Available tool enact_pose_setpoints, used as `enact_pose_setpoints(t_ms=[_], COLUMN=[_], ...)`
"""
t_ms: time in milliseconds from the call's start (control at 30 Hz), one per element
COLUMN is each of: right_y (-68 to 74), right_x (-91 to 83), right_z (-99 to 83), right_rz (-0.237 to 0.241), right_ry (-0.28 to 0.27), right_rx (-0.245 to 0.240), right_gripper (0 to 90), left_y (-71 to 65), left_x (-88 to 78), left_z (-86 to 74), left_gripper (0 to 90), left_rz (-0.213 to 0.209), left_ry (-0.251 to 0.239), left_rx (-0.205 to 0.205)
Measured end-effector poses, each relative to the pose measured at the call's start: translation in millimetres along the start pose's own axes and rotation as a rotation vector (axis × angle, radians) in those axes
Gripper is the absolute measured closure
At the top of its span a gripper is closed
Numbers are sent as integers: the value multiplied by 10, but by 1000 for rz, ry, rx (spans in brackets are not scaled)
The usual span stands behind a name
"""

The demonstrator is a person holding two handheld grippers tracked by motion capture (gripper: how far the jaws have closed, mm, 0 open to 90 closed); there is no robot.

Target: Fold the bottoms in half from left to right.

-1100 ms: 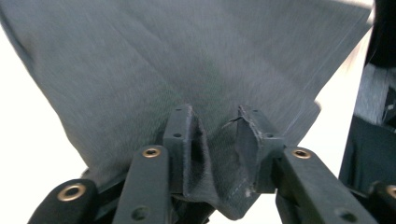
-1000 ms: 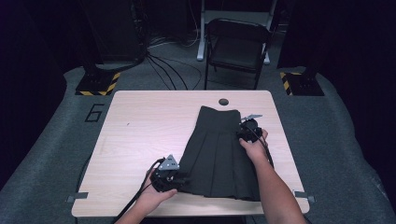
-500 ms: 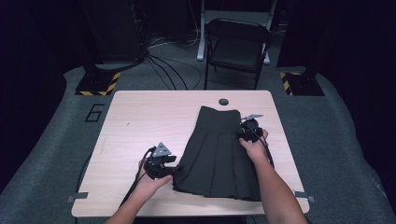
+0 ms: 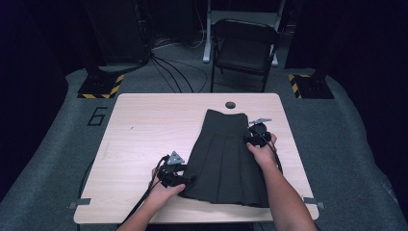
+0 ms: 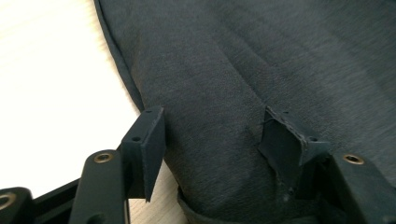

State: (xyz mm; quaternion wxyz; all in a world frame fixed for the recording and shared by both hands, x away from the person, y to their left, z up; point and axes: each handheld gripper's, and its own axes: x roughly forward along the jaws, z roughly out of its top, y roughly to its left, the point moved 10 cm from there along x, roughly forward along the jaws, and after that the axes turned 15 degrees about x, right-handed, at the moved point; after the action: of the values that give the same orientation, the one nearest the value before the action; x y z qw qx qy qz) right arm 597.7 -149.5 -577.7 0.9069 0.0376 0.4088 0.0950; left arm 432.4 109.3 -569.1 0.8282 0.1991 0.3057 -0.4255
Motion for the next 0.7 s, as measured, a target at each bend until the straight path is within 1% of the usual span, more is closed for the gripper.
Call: enact_pose_setpoints(t_ms=[67, 100, 133, 167, 200, 233, 267, 367, 433, 467, 500, 533, 567, 600, 633, 700], right_y=[-1, -7, 0, -2, -3, -14, -7, -8, -21, -24, -29, -35, -33, -38, -44, -47], right_x=[0, 4, 1, 1, 1, 3, 2, 1, 4, 3, 6, 8, 7, 8, 11, 13], right_z=[0, 5, -2, -3, -3, 1, -3, -10, -8, -11, -8, -8, -11, -11, -9, -9], right_rz=[7, 11, 11, 12, 12, 9, 14, 17, 21, 24, 26, 27, 30, 32, 34, 38], right_ry=[0, -3, 0, 0, 0, -4, -3, -3, -6, -3, -5, -6, -4, -4, -6, -7], right_rx=[2, -6, 7, 9, 11, 10, 14, 30, 41, 47, 58, 61, 72, 72, 71, 69], right_gripper=[538, 539, 538, 534, 532, 532, 530, 519, 510, 509, 503, 497, 495, 492, 489, 482], left_y=[-1, -1, -1, -3, -4, -8, -11, -14, -16, -15, -16, -18, -24, -35, -27, -33], left_x=[29, 38, 48, 57, 71, 84, 89, 107, 124, 132, 133, 132, 135, 138, 137, 139], left_z=[-15, -24, -36, -42, -54, -56, -72, -98, -109, -118, -120, -124, -121, -117, -120, -117], left_gripper=[376, 368, 362, 355, 350, 349, 349, 355, 363, 366, 367, 374, 377, 379, 386, 402], left_rz=[4, 4, 6, 9, 12, 19, 15, 14, -9, -23, -30, -33, -32, -28, -28, -29], left_ry=[-1, 2, 3, 3, 5, -1, 5, 7, 2, -3, -13, -15, -19, -26, -27, -35], left_rx=[-7, -12, -15, -17, -11, -17, -6, -7, -42, -70, -84, -75, -76, -84, -72, -68])
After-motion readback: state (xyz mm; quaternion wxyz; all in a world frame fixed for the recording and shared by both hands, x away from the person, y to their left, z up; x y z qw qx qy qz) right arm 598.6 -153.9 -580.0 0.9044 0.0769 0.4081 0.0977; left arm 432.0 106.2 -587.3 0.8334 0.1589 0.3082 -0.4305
